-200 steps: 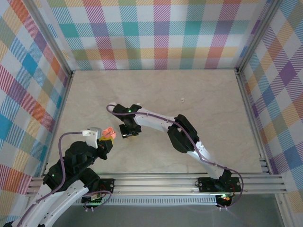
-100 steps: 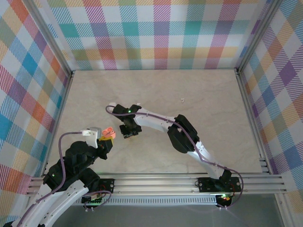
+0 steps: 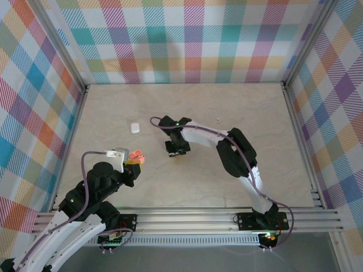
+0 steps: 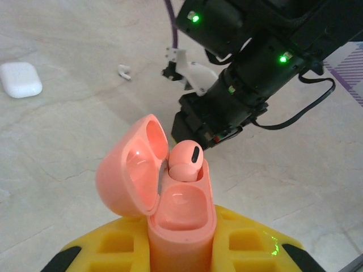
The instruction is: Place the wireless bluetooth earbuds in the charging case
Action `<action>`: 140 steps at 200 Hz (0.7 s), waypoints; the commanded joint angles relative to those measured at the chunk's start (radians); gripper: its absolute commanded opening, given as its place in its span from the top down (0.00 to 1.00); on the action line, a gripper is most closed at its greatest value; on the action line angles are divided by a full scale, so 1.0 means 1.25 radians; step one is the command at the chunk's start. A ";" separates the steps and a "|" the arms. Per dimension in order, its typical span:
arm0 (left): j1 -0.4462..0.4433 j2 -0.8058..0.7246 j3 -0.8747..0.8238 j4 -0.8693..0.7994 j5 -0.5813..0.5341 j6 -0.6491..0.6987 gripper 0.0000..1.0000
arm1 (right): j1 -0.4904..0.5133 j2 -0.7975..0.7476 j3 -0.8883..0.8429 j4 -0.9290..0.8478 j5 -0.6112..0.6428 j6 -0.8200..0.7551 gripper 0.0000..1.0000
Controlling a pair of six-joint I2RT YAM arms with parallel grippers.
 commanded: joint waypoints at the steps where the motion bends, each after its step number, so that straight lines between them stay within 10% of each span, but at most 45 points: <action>1: -0.004 0.044 -0.006 0.085 0.033 -0.009 1.00 | -0.041 -0.060 -0.070 0.017 0.018 -0.017 0.73; 140: -0.004 0.437 0.066 0.341 0.117 0.003 1.00 | -0.198 -0.201 -0.291 0.083 0.005 -0.069 0.57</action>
